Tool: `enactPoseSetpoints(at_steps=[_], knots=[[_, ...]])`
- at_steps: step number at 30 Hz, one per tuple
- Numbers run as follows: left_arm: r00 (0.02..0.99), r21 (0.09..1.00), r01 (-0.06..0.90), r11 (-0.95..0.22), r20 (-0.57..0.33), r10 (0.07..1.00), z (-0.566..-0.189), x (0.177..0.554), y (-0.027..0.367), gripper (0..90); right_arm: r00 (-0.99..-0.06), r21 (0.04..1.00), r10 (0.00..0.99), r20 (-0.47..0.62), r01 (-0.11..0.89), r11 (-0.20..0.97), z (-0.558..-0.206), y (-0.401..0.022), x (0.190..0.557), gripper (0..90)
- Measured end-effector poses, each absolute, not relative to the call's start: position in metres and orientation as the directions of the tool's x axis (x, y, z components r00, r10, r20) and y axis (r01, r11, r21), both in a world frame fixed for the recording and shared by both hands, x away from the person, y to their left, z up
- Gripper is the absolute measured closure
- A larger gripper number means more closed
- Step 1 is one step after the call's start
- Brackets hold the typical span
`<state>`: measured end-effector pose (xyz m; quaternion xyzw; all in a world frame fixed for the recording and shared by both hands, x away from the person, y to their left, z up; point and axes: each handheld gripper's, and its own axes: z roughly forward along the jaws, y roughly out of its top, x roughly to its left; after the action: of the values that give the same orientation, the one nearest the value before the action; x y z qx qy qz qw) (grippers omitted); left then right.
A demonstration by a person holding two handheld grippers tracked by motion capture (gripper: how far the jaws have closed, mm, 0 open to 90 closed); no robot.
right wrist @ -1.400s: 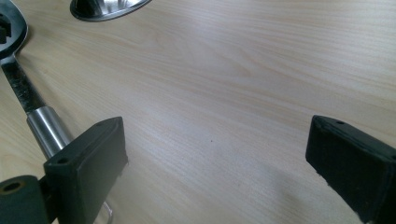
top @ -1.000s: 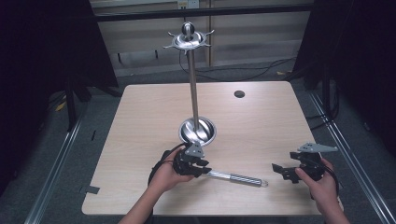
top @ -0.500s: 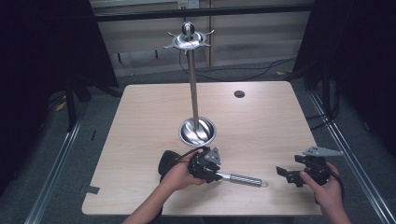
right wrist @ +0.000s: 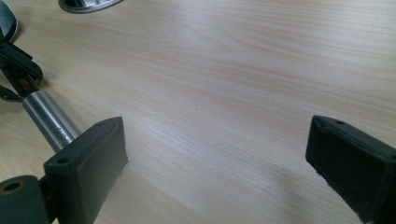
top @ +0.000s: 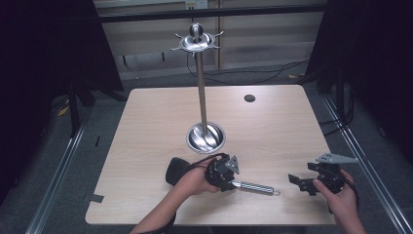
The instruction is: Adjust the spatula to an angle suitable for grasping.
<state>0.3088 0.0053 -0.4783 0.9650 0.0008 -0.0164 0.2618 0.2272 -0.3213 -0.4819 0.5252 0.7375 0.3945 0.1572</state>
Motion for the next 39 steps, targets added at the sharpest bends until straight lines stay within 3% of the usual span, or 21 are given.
enactPoseSetpoints(at_steps=[5,11,16,30,39], knots=[[0.998,0.475,0.002,-0.88,-0.052,-0.026,-0.476,0.307,-0.001,74.4,-0.398,0.751,0.899,0.181,0.647,0.136,-0.481,-0.323,0.227,4.8],[0.996,0.462,0.031,-0.886,-0.084,-0.009,-0.476,0.309,-0.001,74.9,-0.397,0.752,0.9,0.18,0.646,0.134,-0.481,-0.322,0.227,4.8],[0.998,0.442,0.014,-0.897,-0.056,-0.012,-0.473,0.308,0.0,75.0,-0.4,0.753,0.899,0.18,0.644,0.135,-0.481,-0.321,0.227,4.8],[0.989,0.673,0.138,-0.726,-0.049,0.142,-0.438,0.319,0.038,75.1,-0.397,0.757,0.9,0.18,0.64,0.13,-0.481,-0.321,0.229,4.8],[0.975,0.771,0.168,-0.615,-0.037,0.22,-0.417,0.321,0.067,75.2,-0.413,0.76,0.892,0.184,0.635,0.137,-0.48,-0.314,0.234,4.8]])
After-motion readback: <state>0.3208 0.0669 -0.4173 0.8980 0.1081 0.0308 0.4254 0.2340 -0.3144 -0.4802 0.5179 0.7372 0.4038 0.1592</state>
